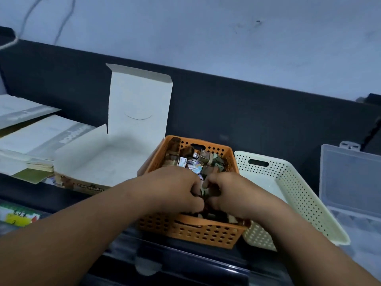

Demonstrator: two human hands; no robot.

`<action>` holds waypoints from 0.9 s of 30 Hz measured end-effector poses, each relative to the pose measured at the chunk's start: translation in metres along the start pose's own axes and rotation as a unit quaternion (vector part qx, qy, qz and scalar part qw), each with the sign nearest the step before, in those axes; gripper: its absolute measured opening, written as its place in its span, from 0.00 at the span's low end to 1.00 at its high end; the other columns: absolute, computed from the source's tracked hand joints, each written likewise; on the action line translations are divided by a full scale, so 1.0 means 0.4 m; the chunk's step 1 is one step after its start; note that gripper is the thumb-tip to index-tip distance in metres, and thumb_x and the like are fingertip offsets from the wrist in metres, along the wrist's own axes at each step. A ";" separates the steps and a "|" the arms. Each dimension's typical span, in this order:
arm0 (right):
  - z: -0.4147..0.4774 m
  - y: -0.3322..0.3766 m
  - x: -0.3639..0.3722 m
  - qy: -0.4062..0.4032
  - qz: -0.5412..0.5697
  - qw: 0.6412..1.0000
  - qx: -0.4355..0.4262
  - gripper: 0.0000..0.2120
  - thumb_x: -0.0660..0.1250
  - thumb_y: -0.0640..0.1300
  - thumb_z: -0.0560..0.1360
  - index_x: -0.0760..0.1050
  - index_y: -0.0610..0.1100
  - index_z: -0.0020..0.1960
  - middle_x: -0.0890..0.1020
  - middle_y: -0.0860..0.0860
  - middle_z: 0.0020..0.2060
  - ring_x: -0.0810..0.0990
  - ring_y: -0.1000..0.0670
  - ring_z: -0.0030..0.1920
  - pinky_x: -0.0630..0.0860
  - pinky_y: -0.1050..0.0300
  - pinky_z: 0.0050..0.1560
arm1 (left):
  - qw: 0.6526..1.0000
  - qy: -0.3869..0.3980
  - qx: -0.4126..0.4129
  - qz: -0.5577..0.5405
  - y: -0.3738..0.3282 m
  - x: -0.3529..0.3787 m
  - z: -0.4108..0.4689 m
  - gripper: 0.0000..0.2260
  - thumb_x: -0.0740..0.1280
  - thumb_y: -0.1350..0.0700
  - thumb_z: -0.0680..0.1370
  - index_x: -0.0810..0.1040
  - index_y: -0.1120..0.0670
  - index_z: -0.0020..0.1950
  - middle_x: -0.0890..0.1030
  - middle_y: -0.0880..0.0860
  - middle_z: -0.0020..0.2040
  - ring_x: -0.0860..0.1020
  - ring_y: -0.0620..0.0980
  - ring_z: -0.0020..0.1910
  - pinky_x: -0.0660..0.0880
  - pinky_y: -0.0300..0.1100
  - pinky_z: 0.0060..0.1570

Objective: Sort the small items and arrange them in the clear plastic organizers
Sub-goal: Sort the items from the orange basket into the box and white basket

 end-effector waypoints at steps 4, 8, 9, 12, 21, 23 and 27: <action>-0.004 0.005 -0.060 -0.083 0.052 0.995 0.019 0.09 0.68 0.42 0.73 0.77 0.51 0.51 0.80 0.55 0.42 0.79 0.53 0.41 0.76 0.60 0.41 | 0.993 -0.031 0.028 -0.110 0.037 -0.056 -0.022 0.09 0.67 0.49 0.73 0.79 0.43 0.53 0.76 0.39 0.46 0.75 0.37 0.46 0.73 0.35 0.45; 0.014 0.088 -0.130 -0.168 0.164 0.972 -0.017 0.08 0.69 0.43 0.74 0.79 0.53 0.50 0.82 0.56 0.40 0.81 0.54 0.40 0.77 0.61 0.40 | 0.973 -0.127 0.027 -0.190 0.133 -0.176 -0.061 0.06 0.68 0.53 0.72 0.81 0.47 0.48 0.79 0.42 0.41 0.78 0.40 0.41 0.74 0.37 0.40; 0.031 0.125 -0.136 -0.174 0.187 0.966 -0.035 0.07 0.69 0.43 0.74 0.79 0.53 0.50 0.82 0.56 0.41 0.81 0.55 0.40 0.77 0.62 0.40 | 0.968 -0.154 0.019 -0.195 0.173 -0.204 -0.070 0.05 0.68 0.53 0.73 0.81 0.47 0.47 0.80 0.43 0.41 0.79 0.42 0.41 0.75 0.39 0.40; 0.100 0.248 -0.124 -0.161 0.225 0.957 -0.089 0.09 0.69 0.41 0.74 0.80 0.50 0.53 0.82 0.56 0.43 0.80 0.56 0.41 0.75 0.63 0.40 | 0.960 -0.214 -0.019 -0.178 0.289 -0.260 -0.092 0.02 0.69 0.52 0.74 0.80 0.47 0.45 0.81 0.44 0.43 0.79 0.44 0.43 0.78 0.46 0.45; 0.312 0.401 0.016 -0.058 0.184 0.978 -0.084 0.12 0.69 0.39 0.73 0.77 0.47 0.56 0.81 0.49 0.47 0.82 0.47 0.48 0.80 0.47 0.53 | 0.965 -0.206 -0.131 -0.097 0.513 -0.240 -0.101 0.08 0.67 0.46 0.76 0.78 0.48 0.51 0.78 0.45 0.46 0.78 0.46 0.44 0.77 0.45 0.45; 0.325 0.400 0.037 -0.042 0.170 0.981 -0.081 0.14 0.69 0.40 0.74 0.77 0.47 0.59 0.81 0.49 0.50 0.81 0.48 0.50 0.79 0.49 0.55 | 0.969 -0.188 -0.144 -0.074 0.533 -0.217 -0.090 0.11 0.66 0.46 0.76 0.78 0.48 0.55 0.78 0.46 0.50 0.77 0.46 0.47 0.75 0.43 0.46; 0.317 0.368 0.030 -0.047 0.158 0.983 -0.077 0.15 0.69 0.42 0.75 0.76 0.50 0.61 0.78 0.52 0.58 0.78 0.53 0.56 0.79 0.56 0.52 | 0.971 -0.158 -0.167 -0.058 0.544 -0.188 -0.076 0.16 0.67 0.46 0.76 0.74 0.47 0.63 0.75 0.48 0.61 0.75 0.47 0.52 0.72 0.42 0.51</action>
Point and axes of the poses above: each hand's wrist, its own z-axis towards the middle knuckle, its own x-axis out of the palm, y = z × x, the point moved 9 cm from there along z, towards the middle knuckle
